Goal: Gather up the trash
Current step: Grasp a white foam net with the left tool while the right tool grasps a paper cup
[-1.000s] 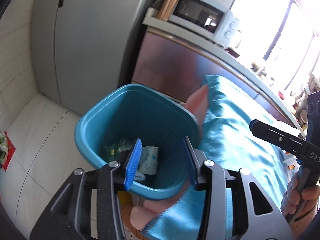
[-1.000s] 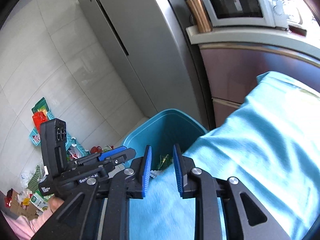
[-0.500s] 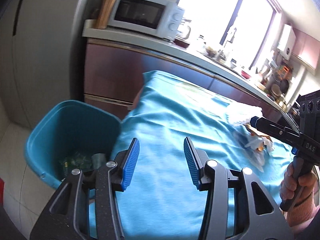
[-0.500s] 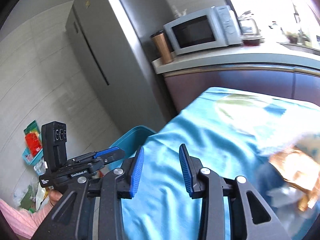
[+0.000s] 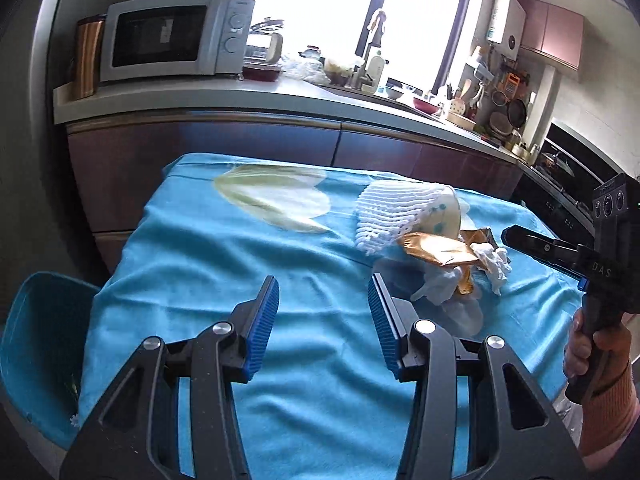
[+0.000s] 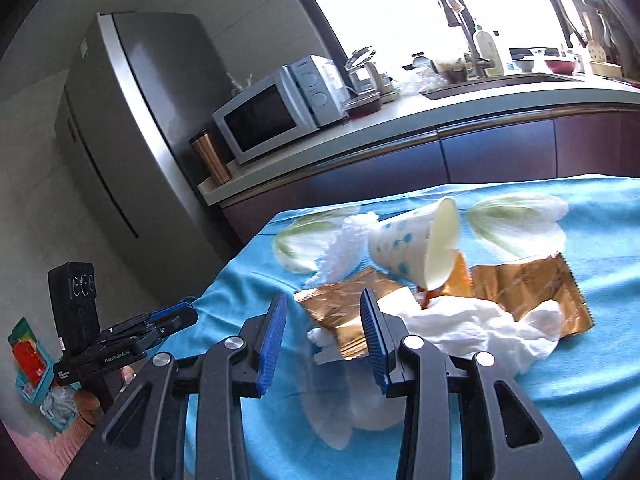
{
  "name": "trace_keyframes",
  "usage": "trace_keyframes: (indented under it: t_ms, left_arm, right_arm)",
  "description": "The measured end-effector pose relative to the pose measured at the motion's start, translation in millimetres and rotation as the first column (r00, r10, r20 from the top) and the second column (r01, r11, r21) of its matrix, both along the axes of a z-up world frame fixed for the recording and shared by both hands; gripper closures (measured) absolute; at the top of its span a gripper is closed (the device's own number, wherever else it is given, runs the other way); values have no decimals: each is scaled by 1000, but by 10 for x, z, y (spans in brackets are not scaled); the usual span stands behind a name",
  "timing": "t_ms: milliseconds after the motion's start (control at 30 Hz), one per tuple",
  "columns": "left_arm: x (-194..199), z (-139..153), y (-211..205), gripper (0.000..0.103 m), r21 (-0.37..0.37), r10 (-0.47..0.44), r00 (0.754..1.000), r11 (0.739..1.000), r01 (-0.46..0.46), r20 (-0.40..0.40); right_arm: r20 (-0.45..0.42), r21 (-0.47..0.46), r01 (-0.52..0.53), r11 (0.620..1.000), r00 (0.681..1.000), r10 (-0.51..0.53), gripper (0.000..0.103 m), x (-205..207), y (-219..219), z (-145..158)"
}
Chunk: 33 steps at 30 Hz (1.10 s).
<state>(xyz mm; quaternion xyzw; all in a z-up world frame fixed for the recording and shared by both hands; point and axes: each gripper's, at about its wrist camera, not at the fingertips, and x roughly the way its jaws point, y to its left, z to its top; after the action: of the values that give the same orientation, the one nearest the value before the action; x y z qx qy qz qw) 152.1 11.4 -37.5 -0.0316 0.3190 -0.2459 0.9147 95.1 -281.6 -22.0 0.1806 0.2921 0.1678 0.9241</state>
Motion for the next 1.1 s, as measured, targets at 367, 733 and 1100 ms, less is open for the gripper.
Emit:
trace_keyframes:
  t_ms: [367,733,1100]
  left_arm:
    - [324,120,-995,54,90,-144,989,986,140,42]
    - [675,-46,-1490,56,202,-158,987,967,155,0]
    - [895,-160,-1446,93,186,-113,993,975,119,-44]
  right_arm:
    - [-43,10,62,998,997,-61,66,381,-404,-132]
    - [-100,39,46,998,994,-42,71,745,-368,-316]
    - [-93,32,31,999,995,-28,99,833,-301,-350]
